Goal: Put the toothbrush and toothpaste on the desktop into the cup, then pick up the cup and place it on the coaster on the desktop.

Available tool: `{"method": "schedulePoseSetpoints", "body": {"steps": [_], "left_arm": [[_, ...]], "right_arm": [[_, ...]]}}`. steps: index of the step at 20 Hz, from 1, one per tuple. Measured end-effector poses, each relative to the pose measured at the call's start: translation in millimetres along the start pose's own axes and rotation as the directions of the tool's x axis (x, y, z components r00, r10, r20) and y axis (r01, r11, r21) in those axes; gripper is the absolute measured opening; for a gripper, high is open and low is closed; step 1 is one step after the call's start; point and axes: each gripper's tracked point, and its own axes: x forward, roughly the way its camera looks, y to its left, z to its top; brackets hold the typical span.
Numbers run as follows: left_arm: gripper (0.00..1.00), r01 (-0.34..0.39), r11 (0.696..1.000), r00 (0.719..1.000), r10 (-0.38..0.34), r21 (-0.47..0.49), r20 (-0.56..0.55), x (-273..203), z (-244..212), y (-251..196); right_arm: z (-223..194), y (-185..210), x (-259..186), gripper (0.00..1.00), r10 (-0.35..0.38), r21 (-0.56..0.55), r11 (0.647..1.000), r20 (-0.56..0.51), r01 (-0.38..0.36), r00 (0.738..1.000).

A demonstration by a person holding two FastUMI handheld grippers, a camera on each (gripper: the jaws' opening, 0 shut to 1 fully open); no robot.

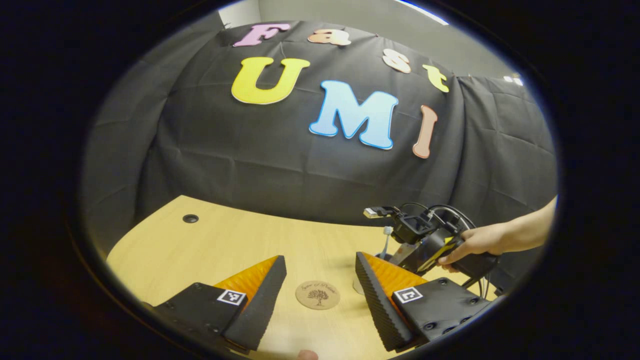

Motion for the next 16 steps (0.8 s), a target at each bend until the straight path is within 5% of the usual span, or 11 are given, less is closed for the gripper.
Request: {"method": "schedulePoseSetpoints", "body": {"steps": [16], "left_arm": [[0.92,-0.075,0.997,0.997,0.075,-0.022,-0.014,-45,-13,31]], "right_arm": [[15,98,-16,0.24,0.097,-0.125,0.988,0.037,-0.092,0.995]]}}
